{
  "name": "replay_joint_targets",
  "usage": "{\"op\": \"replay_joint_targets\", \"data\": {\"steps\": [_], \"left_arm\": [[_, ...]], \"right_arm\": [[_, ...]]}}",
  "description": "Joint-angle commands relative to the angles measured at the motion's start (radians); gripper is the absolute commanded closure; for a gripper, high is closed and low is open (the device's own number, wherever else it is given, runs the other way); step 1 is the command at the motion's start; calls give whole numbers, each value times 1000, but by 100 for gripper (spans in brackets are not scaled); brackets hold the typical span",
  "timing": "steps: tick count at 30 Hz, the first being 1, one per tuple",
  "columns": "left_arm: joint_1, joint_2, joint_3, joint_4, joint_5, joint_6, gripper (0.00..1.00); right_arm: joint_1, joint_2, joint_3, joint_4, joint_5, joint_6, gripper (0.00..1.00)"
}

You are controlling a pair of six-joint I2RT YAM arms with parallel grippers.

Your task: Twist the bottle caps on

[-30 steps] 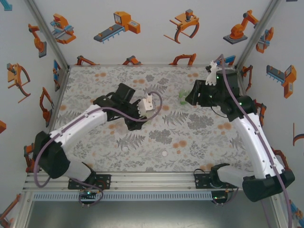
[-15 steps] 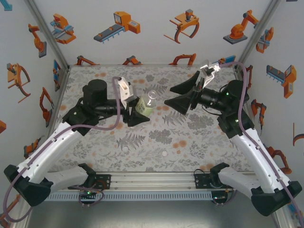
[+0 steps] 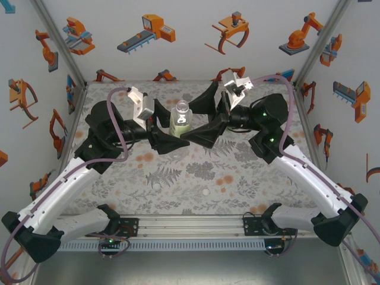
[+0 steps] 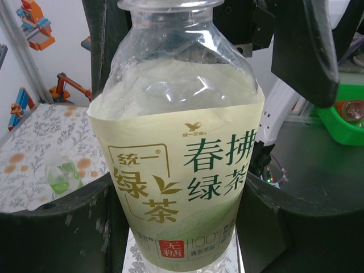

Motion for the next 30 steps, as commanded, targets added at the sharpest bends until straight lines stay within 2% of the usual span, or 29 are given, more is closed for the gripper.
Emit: {"op": "replay_joint_targets", "data": {"steps": [1,6,11,15,18,19,22,24,26,30], "left_arm": [[0,-24,2,51,-8,-38,66],[-1,-25,3,42,-28,-34,66],[0,-39,3,32,-59,-35,68],[0,-43,8,20,-63,-30,68],[0,-46,4,4,-65,-21,68],[-1,-48,5,1,-63,-21,68],[0,-49,3,5,-62,-23,67],[-1,-52,-3,20,-63,-27,60],[0,-52,-10,30,-65,-28,42],[-1,-55,-25,23,-67,-23,32]], "right_arm": [[36,12,50,-7,14,-85,20],[72,30,39,2,49,-90,29],[92,35,41,-18,70,-110,42],[95,36,43,-35,90,-119,59],[96,41,45,-45,98,-133,76],[97,42,48,-47,101,-135,78],[98,42,59,-44,105,-127,77],[100,39,68,-44,108,-127,76],[100,35,78,-38,115,-128,76],[103,39,108,-27,125,-126,76]]}}
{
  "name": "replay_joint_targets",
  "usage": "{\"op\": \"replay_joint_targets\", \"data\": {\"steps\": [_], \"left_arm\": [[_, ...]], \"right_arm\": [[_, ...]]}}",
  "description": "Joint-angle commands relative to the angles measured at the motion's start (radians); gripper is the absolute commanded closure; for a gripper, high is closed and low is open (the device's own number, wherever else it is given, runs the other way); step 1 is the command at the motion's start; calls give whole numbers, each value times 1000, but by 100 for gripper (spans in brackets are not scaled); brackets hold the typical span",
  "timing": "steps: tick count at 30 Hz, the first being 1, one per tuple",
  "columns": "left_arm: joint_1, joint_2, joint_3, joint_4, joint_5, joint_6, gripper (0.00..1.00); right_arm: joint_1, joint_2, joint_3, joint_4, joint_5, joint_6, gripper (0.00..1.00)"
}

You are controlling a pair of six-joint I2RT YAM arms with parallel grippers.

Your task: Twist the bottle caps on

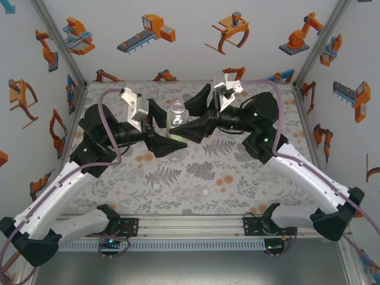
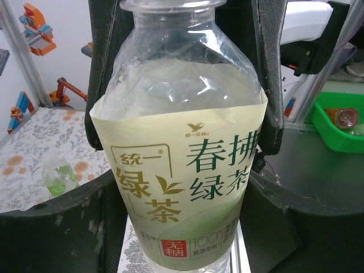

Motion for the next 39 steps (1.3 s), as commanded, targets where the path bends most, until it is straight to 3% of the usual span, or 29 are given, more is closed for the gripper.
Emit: {"op": "replay_joint_targets", "data": {"steps": [1,23,30,34,37,39], "left_arm": [[2,-13,-28,37,-30,0,31],[-4,49,-26,106,47,-50,26],[-8,50,-24,95,59,-44,37],[-7,48,-20,74,56,-33,51],[-5,48,-12,39,35,-21,60],[-4,43,-9,12,19,-5,64]], "right_arm": [[13,1,60,28,11,-7,76],[22,-15,85,51,56,1,76],[23,-18,84,48,55,2,76],[23,-24,78,33,64,-5,76],[23,-29,75,13,72,-13,64],[23,-34,73,-12,82,-28,45]]}}
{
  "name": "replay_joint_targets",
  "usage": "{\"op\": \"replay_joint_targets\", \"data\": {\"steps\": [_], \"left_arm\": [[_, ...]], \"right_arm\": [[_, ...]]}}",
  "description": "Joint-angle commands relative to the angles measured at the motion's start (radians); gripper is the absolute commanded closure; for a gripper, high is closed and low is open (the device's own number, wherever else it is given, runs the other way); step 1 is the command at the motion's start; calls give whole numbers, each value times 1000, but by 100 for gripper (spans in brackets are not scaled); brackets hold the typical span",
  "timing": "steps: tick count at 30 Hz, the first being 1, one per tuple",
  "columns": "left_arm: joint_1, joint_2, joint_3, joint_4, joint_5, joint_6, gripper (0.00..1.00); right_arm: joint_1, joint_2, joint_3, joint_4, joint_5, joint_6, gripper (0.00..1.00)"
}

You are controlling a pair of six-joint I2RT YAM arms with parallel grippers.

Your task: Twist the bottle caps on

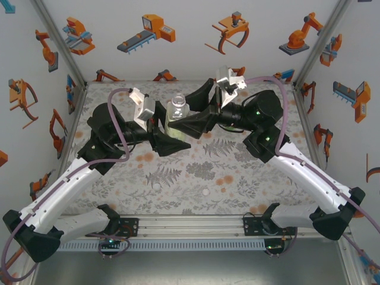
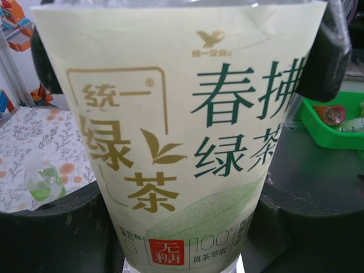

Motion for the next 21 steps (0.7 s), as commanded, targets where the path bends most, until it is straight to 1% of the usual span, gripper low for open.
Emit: {"op": "replay_joint_targets", "data": {"steps": [1,2,4,8,10,11,14,17,21], "left_arm": [[5,-7,25,-73,-43,40,66],[7,-11,27,-88,-51,49,68],[15,-16,36,-130,-71,71,72],[53,-16,57,-199,-81,86,80],[87,-14,58,-221,-81,73,95],[104,-15,58,-230,-81,65,99],[173,-21,53,-272,-79,57,100],[265,-29,44,-314,-77,50,100],[413,-34,13,-328,-19,39,100]], "right_arm": [[13,-43,30,-12,21,-36,36],[13,-47,29,-29,28,-50,31],[13,-57,30,-71,48,-79,26],[12,-84,36,-168,99,-132,23],[12,-99,37,-235,134,-166,23],[13,-104,37,-266,152,-175,23],[15,-119,32,-349,199,-183,25],[26,-135,10,-408,235,-183,28],[62,-145,-24,-509,319,-181,32]]}}
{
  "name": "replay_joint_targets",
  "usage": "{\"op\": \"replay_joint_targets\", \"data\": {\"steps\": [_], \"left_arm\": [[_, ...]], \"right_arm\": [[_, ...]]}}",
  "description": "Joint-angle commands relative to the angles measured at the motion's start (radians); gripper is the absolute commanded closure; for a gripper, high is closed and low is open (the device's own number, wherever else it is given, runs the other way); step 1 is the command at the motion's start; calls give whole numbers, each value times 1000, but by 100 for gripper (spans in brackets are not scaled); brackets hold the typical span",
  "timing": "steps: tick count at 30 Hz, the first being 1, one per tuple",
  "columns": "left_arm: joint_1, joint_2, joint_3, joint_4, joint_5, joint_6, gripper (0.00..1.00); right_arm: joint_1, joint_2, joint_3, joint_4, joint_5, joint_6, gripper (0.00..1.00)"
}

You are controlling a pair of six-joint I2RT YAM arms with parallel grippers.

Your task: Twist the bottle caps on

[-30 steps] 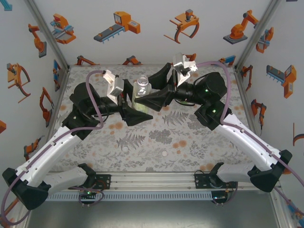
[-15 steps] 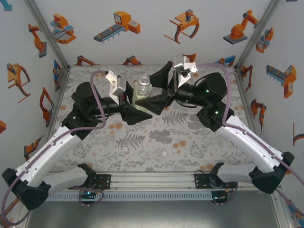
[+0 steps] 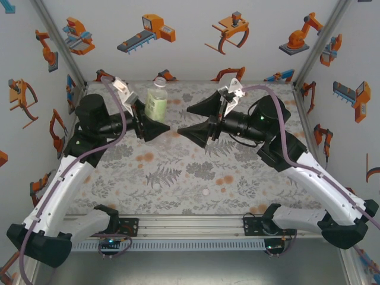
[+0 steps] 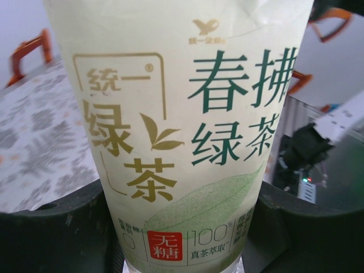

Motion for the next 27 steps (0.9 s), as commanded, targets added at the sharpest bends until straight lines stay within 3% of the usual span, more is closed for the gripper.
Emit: {"op": "replay_joint_targets", "data": {"steps": [1,5,13,22,27], "left_arm": [[102,-23,-23,-12,50,-23,100],[190,-42,-93,27,78,40,100],[215,-66,-241,101,47,155,100],[216,-26,-352,167,65,154,100],[215,-24,-419,194,62,171,100]], "right_arm": [[41,-17,-30,-122,106,-12,33],[103,0,-80,-204,214,7,35],[147,65,-216,-290,450,261,45],[147,81,-330,-312,558,444,48],[148,135,-318,-359,540,468,49]]}}
